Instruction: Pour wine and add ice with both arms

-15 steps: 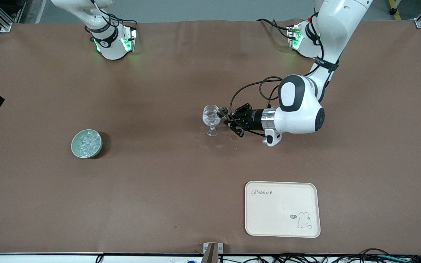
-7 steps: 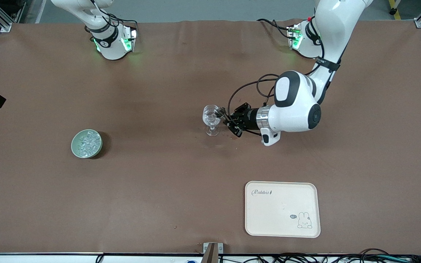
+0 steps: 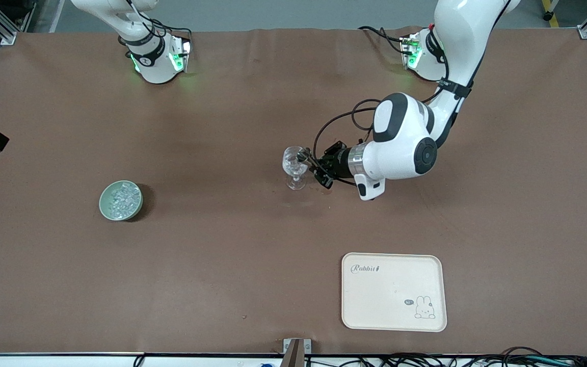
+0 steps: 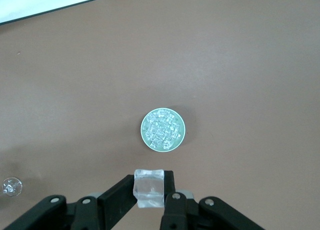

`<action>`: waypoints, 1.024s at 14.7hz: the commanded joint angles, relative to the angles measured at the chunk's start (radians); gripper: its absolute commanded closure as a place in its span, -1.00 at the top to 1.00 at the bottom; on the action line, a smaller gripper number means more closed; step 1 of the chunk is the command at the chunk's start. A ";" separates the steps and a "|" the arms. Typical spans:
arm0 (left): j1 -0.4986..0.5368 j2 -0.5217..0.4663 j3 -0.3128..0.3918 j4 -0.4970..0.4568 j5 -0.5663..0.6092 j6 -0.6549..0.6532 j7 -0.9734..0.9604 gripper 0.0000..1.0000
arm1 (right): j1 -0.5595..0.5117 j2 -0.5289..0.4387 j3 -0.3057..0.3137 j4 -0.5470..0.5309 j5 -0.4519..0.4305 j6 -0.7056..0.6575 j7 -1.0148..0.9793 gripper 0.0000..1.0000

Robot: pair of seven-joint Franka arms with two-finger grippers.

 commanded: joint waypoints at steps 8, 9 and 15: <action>-0.041 -0.004 0.005 0.037 0.155 0.013 -0.123 -0.99 | -0.001 -0.012 0.005 -0.006 0.016 0.011 0.002 -0.94; -0.041 -0.004 0.003 0.037 0.172 0.013 -0.135 -0.99 | -0.003 -0.012 0.005 -0.006 0.016 0.013 0.002 -0.94; -0.051 -0.001 0.003 0.059 0.214 0.015 -0.172 -1.00 | -0.001 -0.011 0.005 -0.006 0.017 0.019 0.002 -0.94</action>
